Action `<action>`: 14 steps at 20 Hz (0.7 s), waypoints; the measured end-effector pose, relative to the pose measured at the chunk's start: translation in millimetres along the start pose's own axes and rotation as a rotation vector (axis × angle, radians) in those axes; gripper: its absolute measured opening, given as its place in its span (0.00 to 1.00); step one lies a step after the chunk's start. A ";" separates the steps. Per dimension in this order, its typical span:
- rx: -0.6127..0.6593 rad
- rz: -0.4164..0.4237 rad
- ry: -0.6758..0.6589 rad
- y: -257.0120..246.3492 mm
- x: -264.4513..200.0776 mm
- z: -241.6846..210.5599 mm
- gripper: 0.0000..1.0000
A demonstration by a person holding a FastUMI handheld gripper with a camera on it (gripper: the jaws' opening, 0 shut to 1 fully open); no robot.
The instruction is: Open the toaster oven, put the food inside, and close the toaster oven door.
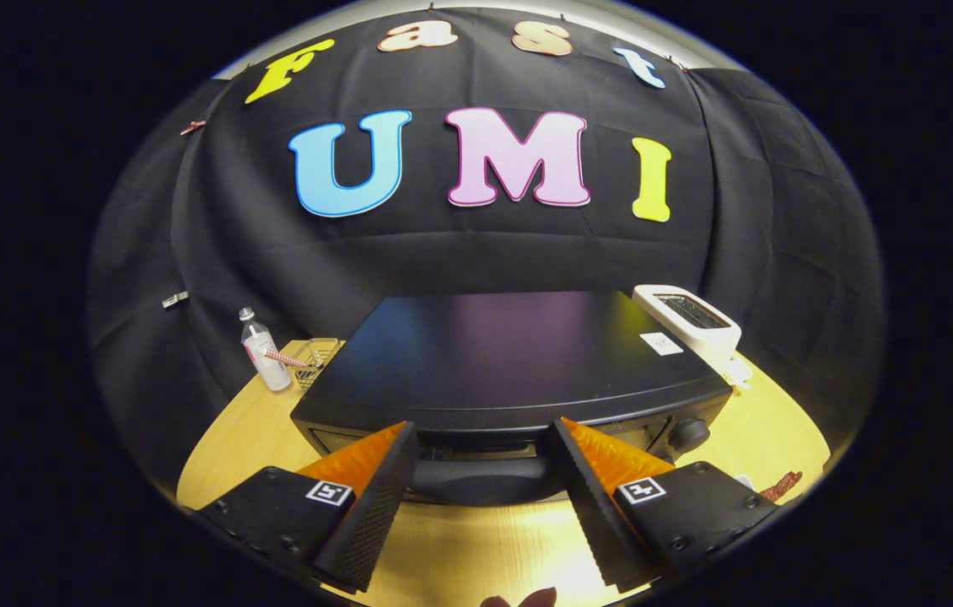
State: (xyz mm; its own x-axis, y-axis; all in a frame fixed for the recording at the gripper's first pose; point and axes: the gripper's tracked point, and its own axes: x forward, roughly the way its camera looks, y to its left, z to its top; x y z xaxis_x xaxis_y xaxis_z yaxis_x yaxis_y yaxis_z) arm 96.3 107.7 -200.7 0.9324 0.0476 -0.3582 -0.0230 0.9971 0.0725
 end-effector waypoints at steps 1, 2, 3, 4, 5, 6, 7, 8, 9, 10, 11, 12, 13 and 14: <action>0.004 0.000 -0.009 0.9 -3.4 1.2 0.98; 0.021 -0.004 -0.002 1.0 -4.8 -2.8 0.99; 0.015 -0.009 0.003 -1.1 -8.5 -7.5 0.98; 0.009 -0.011 -0.001 -2.4 -17.9 -12.1 0.98; 0.010 -0.013 -0.007 -1.0 -21.1 -15.8 0.99; 0.012 -0.013 -0.004 -0.9 -28.9 -22.0 0.98; 0.012 -0.015 -0.008 -1.3 -35.5 -26.7 0.99; 0.008 -0.014 0.000 -1.3 -41.9 -34.3 0.98; 0.008 -0.013 0.007 -1.6 -48.0 -41.2 0.99; 0.017 -0.014 0.018 -2.2 -52.3 -48.5 0.99; 0.018 -0.013 0.026 -1.4 -57.2 -55.1 0.99; 0.017 -0.012 0.033 -1.6 -60.7 -61.2 0.99; 0.015 -0.011 0.043 -1.6 -63.4 -65.9 0.99; 0.019 -0.010 0.051 -2.7 -64.6 -69.3 0.99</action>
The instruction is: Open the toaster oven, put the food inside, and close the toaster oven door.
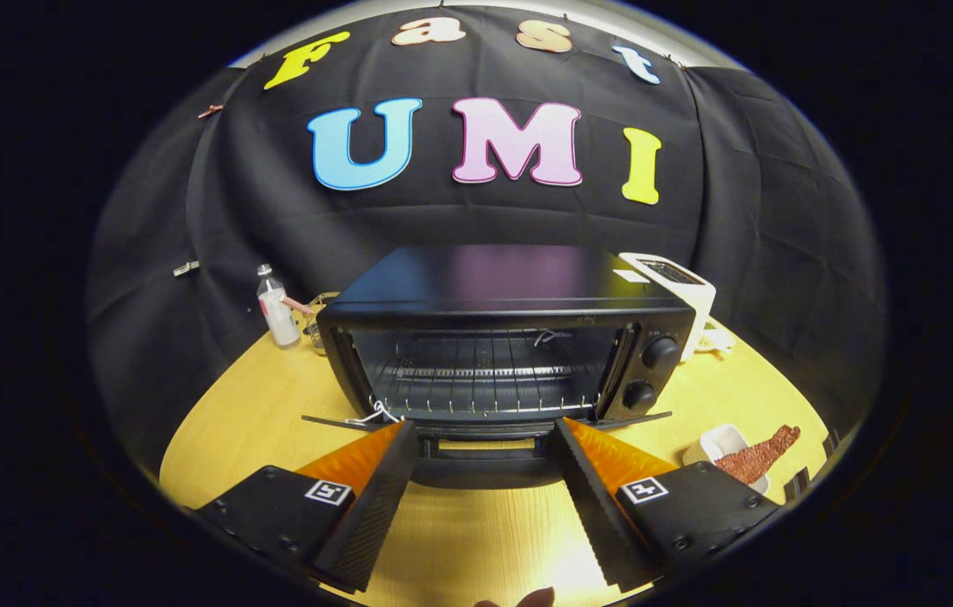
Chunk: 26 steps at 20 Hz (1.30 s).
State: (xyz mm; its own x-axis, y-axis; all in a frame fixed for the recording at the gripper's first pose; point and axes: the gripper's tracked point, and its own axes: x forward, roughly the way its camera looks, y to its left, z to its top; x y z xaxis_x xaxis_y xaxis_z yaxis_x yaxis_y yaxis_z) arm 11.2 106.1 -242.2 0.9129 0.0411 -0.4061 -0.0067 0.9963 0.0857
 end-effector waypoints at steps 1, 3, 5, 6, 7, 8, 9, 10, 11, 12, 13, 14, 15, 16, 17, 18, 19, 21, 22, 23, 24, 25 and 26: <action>0.005 0.000 0.010 -0.2 -1.8 -4.0 0.99; 0.006 0.000 0.033 0.0 -5.4 -13.6 0.99; 0.007 -0.004 0.061 0.3 -11.5 -26.8 0.99; 0.010 -0.006 0.079 0.0 -12.8 -35.5 0.99; 0.007 -0.005 0.100 0.2 -15.1 -45.6 0.99; 0.001 -0.002 0.130 -0.5 -16.0 -57.8 0.99; -0.001 0.003 0.174 -1.8 -16.1 -74.4 0.99; 0.005 0.001 0.216 -6.0 -16.7 -87.8 0.99; 0.006 -0.004 0.234 -10.0 -18.8 -94.1 0.99; 0.001 -0.001 0.240 -14.1 -19.4 -97.5 0.99; -0.010 0.011 0.245 -15.9 -22.3 -100.3 0.99; -0.025 0.029 0.250 -19.4 -25.5 -101.2 0.99; -0.034 0.051 0.251 -21.7 -30.9 -100.5 0.99; -0.037 0.076 0.250 -23.9 -37.1 -97.2 0.99; -0.038 0.102 0.245 -27.4 -44.7 -92.9 0.99; -0.041 0.120 0.233 -35.0 -53.2 -86.0 0.99; -0.045 0.137 0.214 -43.7 -62.0 -76.4 0.99; -0.046 0.153 0.172 -67.9 -80.5 -56.0 0.99; -0.045 0.158 0.156 -80.8 -90.0 -45.8 0.99; -0.043 0.161 0.145 -94.5 -99.4 -37.2 0.99; -0.037 0.159 0.135 -109.2 -107.9 -28.5 0.99; -0.027 0.154 0.125 -124.8 -114.7 -19.4 0.99; -0.019 0.148 0.121 -140.8 -120.6 -12.3 0.98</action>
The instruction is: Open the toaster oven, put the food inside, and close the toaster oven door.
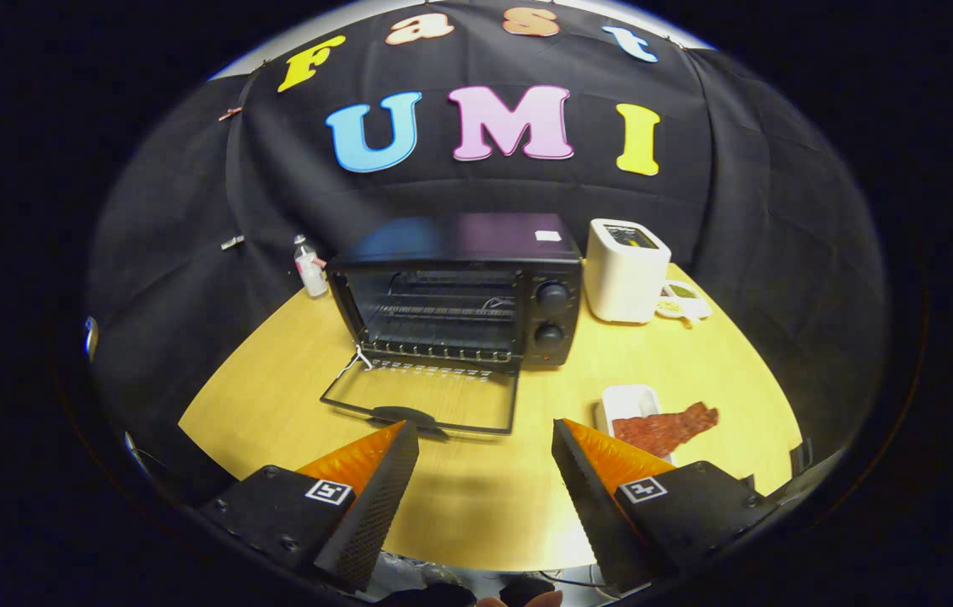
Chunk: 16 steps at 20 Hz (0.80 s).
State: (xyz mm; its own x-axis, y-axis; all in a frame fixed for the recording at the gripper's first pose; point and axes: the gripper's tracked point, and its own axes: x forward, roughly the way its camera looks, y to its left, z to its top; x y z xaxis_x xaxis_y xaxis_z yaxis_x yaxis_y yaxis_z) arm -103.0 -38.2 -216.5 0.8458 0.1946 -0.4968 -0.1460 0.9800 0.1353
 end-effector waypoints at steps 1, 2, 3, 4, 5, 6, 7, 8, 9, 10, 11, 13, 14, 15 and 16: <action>0.007 -0.009 0.001 -17.0 -6.9 2.9 0.98; 0.008 -0.018 -0.001 -35.0 -12.3 6.6 0.99; 0.004 -0.028 0.000 -53.8 -17.6 9.5 0.99; 0.000 -0.033 0.005 -71.1 -20.7 12.1 0.99; -0.001 -0.036 0.010 -88.6 -23.2 14.1 0.99; -0.002 -0.033 0.021 -104.3 -24.1 15.6 0.98; 0.000 -0.026 0.035 -118.2 -26.0 16.5 0.98; 0.000 -0.019 0.046 -132.2 -26.1 18.0 0.99; -0.003 -0.011 0.056 -147.0 -24.6 18.6 0.99; 0.000 0.002 0.071 -159.5 -22.1 18.4 0.99; 0.007 0.017 0.087 -169.9 -18.1 16.8 0.99; 0.045 0.045 0.129 -187.0 -3.1 8.8 0.99; 0.072 0.057 0.161 -193.8 7.7 1.1 0.98; 0.095 0.076 0.204 -198.7 17.7 -8.9 0.98; 0.118 0.095 0.249 -202.5 28.4 -18.9 0.97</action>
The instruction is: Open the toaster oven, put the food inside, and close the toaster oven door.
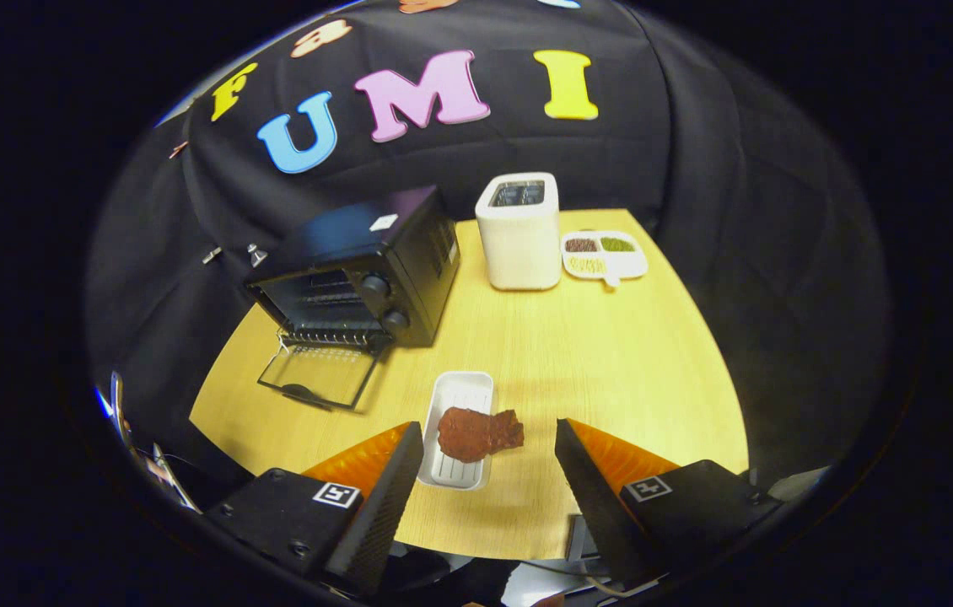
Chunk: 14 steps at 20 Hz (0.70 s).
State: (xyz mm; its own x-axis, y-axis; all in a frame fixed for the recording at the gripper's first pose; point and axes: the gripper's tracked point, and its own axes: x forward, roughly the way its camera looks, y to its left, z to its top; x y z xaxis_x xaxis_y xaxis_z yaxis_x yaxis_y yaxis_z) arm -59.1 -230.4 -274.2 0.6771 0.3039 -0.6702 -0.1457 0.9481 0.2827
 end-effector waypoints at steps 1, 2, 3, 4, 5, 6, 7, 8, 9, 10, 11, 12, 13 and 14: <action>0.022 0.022 0.048 -2.2 15.0 -8.5 0.96; 0.047 0.050 0.083 -3.3 27.7 -12.7 0.92; 0.074 0.071 0.115 -4.4 40.4 -17.3 0.90; 0.098 0.087 0.147 -5.1 52.8 -21.3 0.84; 0.115 0.099 0.175 -6.7 62.3 -25.7 0.81; 0.125 0.115 0.202 -6.1 69.9 -30.4 0.74; 0.137 0.139 0.233 -3.8 76.3 -36.0 0.69; 0.166 0.166 0.263 0.6 80.4 -41.2 0.58; 0.200 0.193 0.280 3.5 80.4 -43.5 0.48; 0.240 0.240 0.265 10.6 81.8 -38.9 0.38; 0.261 0.241 0.248 11.7 76.1 -34.4 0.28; 0.253 0.223 0.232 8.1 76.9 -32.3 0.16; 0.237 0.210 0.221 6.1 72.3 -31.1 0.16; 0.222 0.203 0.205 6.0 67.7 -27.7 0.14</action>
State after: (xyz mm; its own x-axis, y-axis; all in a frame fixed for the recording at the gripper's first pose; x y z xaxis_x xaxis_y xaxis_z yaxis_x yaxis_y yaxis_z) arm -34.1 -201.5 -336.9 0.4883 0.5174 -0.7027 -0.0867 0.8300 0.5509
